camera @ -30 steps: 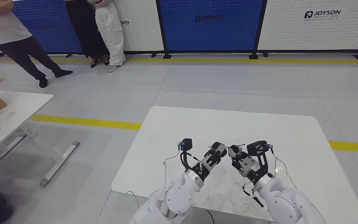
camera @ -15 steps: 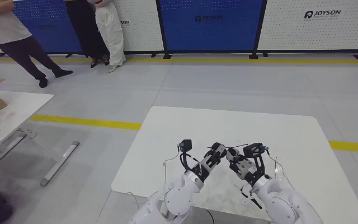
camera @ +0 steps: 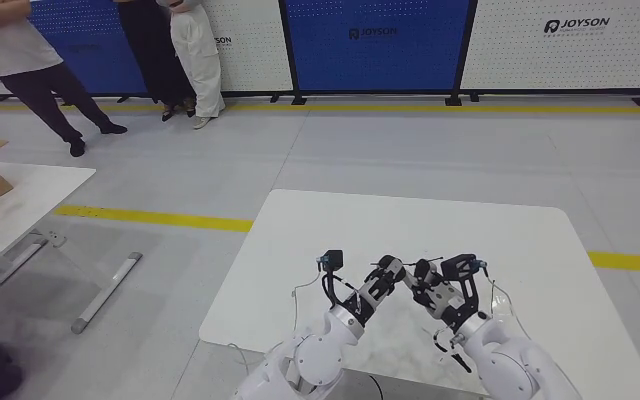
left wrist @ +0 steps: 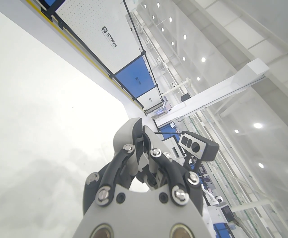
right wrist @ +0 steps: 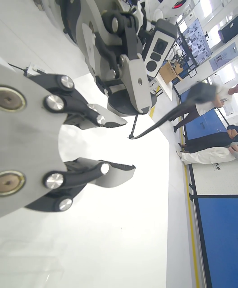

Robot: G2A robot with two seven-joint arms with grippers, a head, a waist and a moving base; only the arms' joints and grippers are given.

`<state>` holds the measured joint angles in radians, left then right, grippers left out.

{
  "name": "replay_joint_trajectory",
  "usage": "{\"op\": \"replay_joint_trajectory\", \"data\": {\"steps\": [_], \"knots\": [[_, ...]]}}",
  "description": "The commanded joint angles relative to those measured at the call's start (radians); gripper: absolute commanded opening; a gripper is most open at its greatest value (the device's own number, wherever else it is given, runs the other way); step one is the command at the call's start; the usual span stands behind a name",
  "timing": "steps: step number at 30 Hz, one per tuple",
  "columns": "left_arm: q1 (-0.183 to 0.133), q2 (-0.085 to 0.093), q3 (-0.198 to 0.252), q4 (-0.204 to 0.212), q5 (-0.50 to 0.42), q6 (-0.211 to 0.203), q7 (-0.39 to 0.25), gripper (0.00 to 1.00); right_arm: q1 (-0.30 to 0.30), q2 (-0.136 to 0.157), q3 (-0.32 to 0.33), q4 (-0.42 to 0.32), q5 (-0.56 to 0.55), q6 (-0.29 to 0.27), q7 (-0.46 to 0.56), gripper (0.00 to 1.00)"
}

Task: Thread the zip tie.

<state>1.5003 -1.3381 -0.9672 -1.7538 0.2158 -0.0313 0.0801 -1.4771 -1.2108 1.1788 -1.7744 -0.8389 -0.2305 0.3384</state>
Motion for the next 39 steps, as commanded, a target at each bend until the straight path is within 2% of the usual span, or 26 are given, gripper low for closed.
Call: {"op": "replay_joint_trajectory", "data": {"steps": [1, 10, 14, 23, 25, 26, 39], "knots": [[-0.001, 0.000, 0.001, 0.000, 0.000, 0.001, -0.002, 0.00, 0.001, 0.000, 0.001, 0.000, 0.001, 0.001, -0.001, 0.31], [-0.001, -0.001, 0.005, -0.001, 0.003, 0.001, -0.006, 0.00, 0.006, 0.000, 0.003, 0.000, 0.006, 0.003, -0.002, 0.25], [-0.001, 0.000, 0.005, -0.002, 0.007, 0.002, -0.007, 0.00, 0.008, 0.000, 0.001, 0.001, 0.006, 0.006, -0.001, 0.19], [-0.003, -0.001, 0.006, 0.003, 0.008, 0.004, -0.012, 0.00, 0.011, 0.000, -0.002, 0.002, 0.007, 0.005, -0.001, 0.17], [-0.003, -0.001, 0.007, 0.003, 0.009, 0.004, -0.012, 0.00, 0.011, 0.000, -0.003, 0.002, 0.006, 0.006, -0.002, 0.11], [-0.003, -0.001, 0.007, 0.004, 0.010, 0.004, -0.011, 0.00, 0.010, 0.000, -0.003, 0.002, 0.006, 0.006, -0.002, 0.00], [0.001, -0.002, 0.009, 0.001, 0.019, -0.004, 0.007, 0.00, 0.011, 0.000, -0.009, 0.015, 0.000, 0.009, -0.003, 0.00]]}}
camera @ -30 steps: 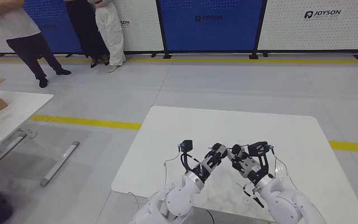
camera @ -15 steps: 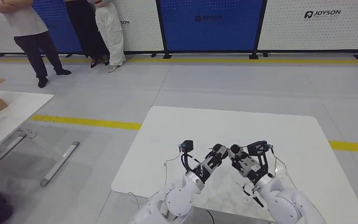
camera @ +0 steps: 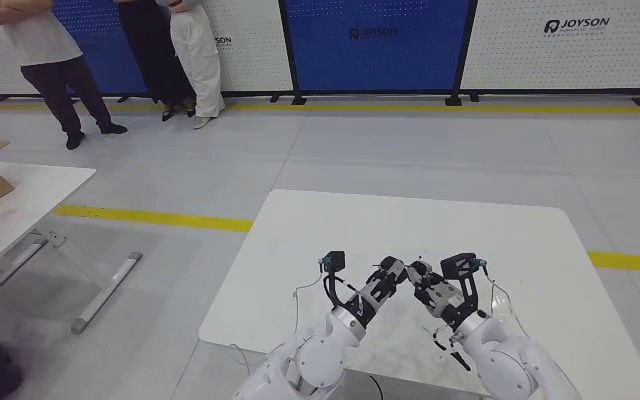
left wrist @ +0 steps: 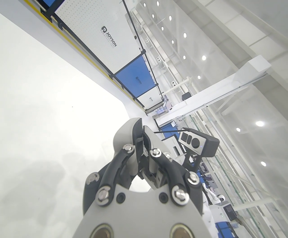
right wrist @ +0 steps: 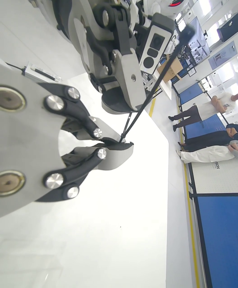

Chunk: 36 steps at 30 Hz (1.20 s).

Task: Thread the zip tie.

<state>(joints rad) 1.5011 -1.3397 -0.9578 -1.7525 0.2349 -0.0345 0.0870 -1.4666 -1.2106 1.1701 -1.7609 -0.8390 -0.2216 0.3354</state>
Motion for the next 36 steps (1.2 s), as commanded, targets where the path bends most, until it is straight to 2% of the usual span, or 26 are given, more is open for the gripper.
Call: {"op": "replay_joint_trajectory", "data": {"steps": [1, 22, 36], "knots": [[0.001, 0.000, 0.000, -0.001, 0.000, -0.003, 0.000, 0.00, 0.000, 0.000, -0.001, 0.002, -0.001, 0.000, 0.001, 0.00], [0.024, 0.006, -0.015, -0.035, -0.017, -0.059, -0.020, 0.00, 0.016, -0.002, -0.022, 0.025, -0.005, 0.000, 0.014, 0.00], [0.053, 0.012, -0.019, -0.078, -0.005, -0.083, -0.025, 0.00, 0.025, -0.003, -0.032, 0.050, -0.009, 0.000, 0.013, 0.00]]}}
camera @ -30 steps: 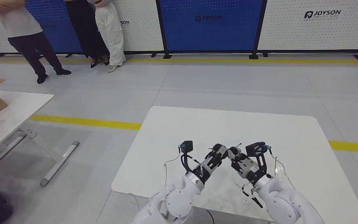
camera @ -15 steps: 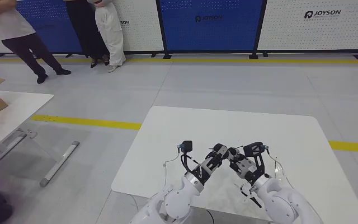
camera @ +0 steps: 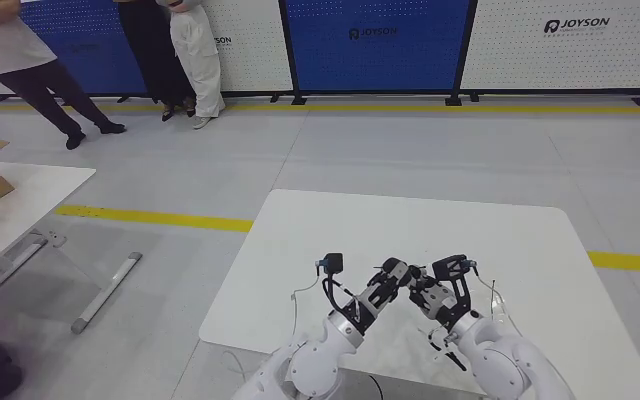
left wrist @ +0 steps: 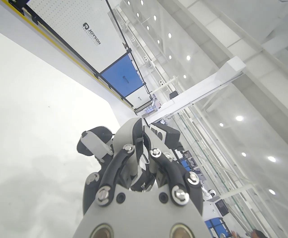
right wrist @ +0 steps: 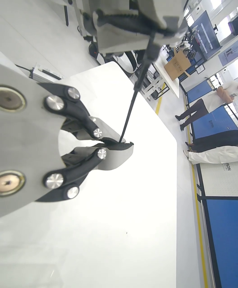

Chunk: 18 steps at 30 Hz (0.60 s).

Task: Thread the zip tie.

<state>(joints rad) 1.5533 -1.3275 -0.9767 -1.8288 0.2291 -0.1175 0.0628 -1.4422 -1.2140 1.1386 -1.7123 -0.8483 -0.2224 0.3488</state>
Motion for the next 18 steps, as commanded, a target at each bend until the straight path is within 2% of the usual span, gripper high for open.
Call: {"op": "replay_joint_trajectory", "data": {"steps": [1, 18], "knots": [[0.003, 0.001, 0.000, -0.004, 0.002, -0.001, -0.001, 0.00, 0.001, 0.000, -0.001, 0.003, 0.000, 0.001, 0.000, 0.00], [0.010, 0.005, -0.001, -0.025, 0.018, -0.005, 0.001, 0.00, 0.015, -0.002, -0.008, 0.022, -0.004, 0.001, 0.000, 0.00]]}}
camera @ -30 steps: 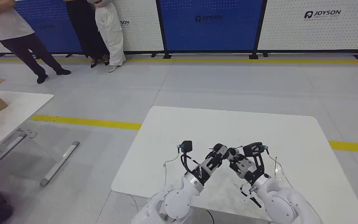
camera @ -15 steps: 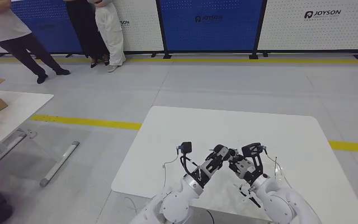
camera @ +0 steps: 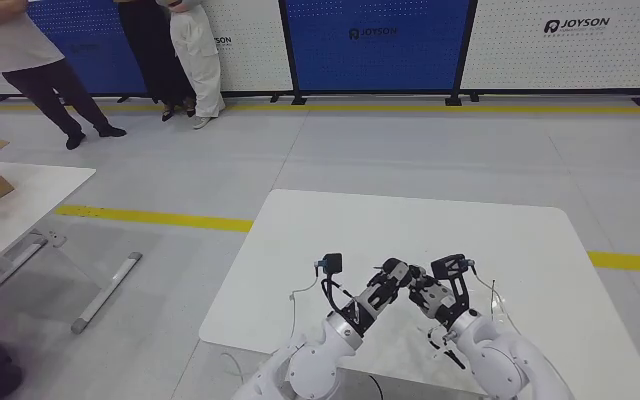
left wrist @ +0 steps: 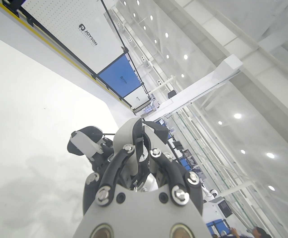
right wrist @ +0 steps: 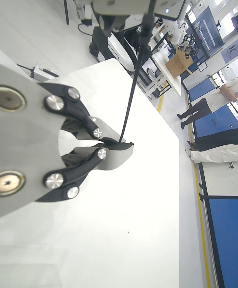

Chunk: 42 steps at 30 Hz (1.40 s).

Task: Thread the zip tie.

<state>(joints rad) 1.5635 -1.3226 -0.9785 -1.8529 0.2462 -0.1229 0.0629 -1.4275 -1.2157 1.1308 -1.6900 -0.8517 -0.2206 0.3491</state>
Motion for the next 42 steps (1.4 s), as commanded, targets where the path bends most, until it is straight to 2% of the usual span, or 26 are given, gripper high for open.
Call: {"op": "replay_joint_trajectory", "data": {"steps": [1, 2, 3, 4, 7, 12, 19, 23, 27, 31, 42], "knots": [[-0.001, 0.000, 0.000, 0.000, 0.004, 0.002, 0.006, 0.00, 0.000, 0.000, 0.001, 0.000, 0.002, 0.000, 0.000, 0.00], [-0.001, 0.000, 0.000, 0.002, 0.009, 0.006, 0.013, 0.00, 0.000, 0.000, 0.003, -0.001, 0.011, 0.002, -0.003, 0.00], [-0.002, -0.001, 0.000, 0.008, 0.014, 0.020, 0.023, 0.00, -0.002, -0.001, 0.006, -0.004, 0.026, -0.001, -0.010, 0.40], [-0.004, -0.002, 0.001, 0.011, 0.012, 0.032, 0.027, 0.00, -0.005, 0.000, 0.011, -0.007, 0.036, -0.005, -0.015, 1.00], [-0.015, -0.005, 0.000, 0.031, -0.007, 0.063, 0.043, 0.00, -0.023, 0.002, 0.038, -0.023, 0.063, -0.002, -0.042, 1.00], [-0.023, -0.009, -0.004, 0.065, -0.015, 0.067, 0.090, 0.00, -0.070, 0.007, 0.113, -0.046, 0.136, 0.005, -0.124, 1.00], [-0.013, -0.012, -0.033, 0.084, -0.047, 0.060, 0.161, 0.00, -0.157, 0.020, 0.289, -0.081, 0.350, -0.023, -0.194, 1.00], [-0.009, -0.015, -0.064, 0.096, -0.083, 0.083, 0.218, 0.00, -0.196, 0.024, 0.390, -0.072, 0.494, -0.025, -0.216, 1.00], [-0.021, -0.020, -0.077, 0.116, -0.094, 0.106, 0.263, 0.00, -0.227, 0.025, 0.452, -0.069, 0.579, -0.020, -0.239, 1.00], [-0.043, -0.027, -0.071, 0.139, -0.109, 0.114, 0.285, 0.00, -0.235, 0.024, 0.467, -0.073, 0.604, -0.012, -0.251, 1.00], [-0.043, -0.027, -0.071, 0.139, -0.109, 0.114, 0.285, 0.00, -0.235, 0.024, 0.467, -0.073, 0.604, -0.012, -0.251, 1.00]]}}
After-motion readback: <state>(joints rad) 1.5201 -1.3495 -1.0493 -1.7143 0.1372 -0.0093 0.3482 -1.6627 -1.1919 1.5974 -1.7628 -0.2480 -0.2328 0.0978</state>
